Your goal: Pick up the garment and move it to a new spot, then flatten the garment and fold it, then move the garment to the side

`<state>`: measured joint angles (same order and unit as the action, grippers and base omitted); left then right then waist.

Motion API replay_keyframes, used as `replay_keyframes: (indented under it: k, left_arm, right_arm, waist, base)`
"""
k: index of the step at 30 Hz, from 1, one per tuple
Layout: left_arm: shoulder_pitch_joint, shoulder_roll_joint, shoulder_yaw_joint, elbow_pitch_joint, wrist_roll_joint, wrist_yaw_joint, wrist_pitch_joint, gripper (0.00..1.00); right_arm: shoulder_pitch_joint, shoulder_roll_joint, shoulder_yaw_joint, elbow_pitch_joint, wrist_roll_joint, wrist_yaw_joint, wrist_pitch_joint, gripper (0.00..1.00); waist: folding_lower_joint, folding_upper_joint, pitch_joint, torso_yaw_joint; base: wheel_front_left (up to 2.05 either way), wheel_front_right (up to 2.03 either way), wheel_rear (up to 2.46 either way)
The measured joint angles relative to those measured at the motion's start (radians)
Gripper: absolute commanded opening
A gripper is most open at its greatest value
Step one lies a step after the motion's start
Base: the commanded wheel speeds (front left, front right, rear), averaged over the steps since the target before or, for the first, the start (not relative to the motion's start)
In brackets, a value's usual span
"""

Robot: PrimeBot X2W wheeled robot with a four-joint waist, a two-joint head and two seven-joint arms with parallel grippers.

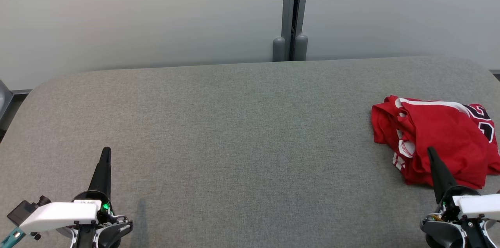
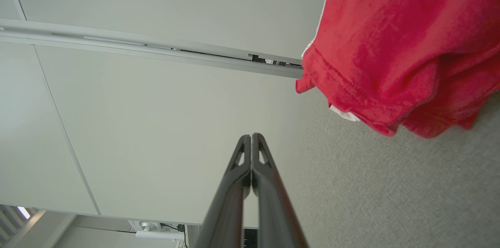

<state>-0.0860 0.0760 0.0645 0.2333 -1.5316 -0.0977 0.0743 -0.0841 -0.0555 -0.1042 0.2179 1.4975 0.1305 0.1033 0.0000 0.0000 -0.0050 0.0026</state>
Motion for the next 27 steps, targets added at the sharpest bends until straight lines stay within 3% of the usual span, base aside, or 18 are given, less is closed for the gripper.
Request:
replay_keyframes:
  k: [27]
  left_arm:
    - [-0.016,-0.023,0.044,0.012,-0.087,-0.033,0.035,0.0]
  right_arm:
    - [-0.021,0.007,-0.01,0.028,0.114,0.0,0.011,0.0]
  waist:
    - [0.0,0.0,0.008,-0.003]
  base:
    - [0.0,0.0,0.0]
